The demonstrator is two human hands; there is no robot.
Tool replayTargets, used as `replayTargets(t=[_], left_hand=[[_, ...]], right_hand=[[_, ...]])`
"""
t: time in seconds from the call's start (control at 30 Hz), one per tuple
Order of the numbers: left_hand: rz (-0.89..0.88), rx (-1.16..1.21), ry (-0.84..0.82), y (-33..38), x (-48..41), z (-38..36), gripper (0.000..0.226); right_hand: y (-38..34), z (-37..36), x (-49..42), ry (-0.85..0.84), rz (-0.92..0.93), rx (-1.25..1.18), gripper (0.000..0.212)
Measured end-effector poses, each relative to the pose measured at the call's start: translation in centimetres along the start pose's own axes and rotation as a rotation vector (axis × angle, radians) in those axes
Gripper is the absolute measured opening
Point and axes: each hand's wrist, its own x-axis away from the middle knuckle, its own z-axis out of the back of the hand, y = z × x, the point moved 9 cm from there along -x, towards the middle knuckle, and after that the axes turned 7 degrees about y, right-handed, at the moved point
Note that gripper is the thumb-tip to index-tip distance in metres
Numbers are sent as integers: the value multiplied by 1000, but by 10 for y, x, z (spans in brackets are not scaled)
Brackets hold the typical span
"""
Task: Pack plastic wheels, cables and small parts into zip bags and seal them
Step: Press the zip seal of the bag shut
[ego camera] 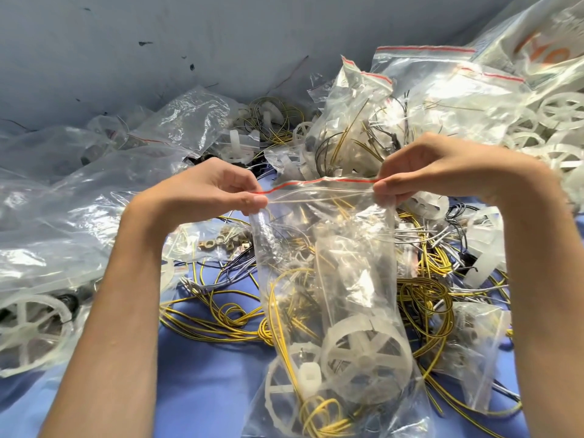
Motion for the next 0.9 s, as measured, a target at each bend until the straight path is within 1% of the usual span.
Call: replayTargets(t=[0.17,0.33,0.4,0.47,0.53,0.77,0.9], left_hand=[[-15,2,-4,0,-1,0,11],[-61,32,39,9,0,3,8],[-58,40,50,11,-1,2,10],[-48,37,12,14,-1,-4,13],[-49,13,-16,17,-2,-10,10],[-75,-17,0,22,-2,-13,16],[-101,-42,-4,26,-3,-14,22]], right_hand=[[-2,3,1,19,27,76,17],[-3,4,1,41,35,25,17],[-2,2,0,34,30,17,16],[0,-2,-2,1,27,43,17],[0,-5,-3,-18,29,53,20],[0,-5,-3,-7,28,-13,12],[-4,-5,-3,-8,43,34,13]])
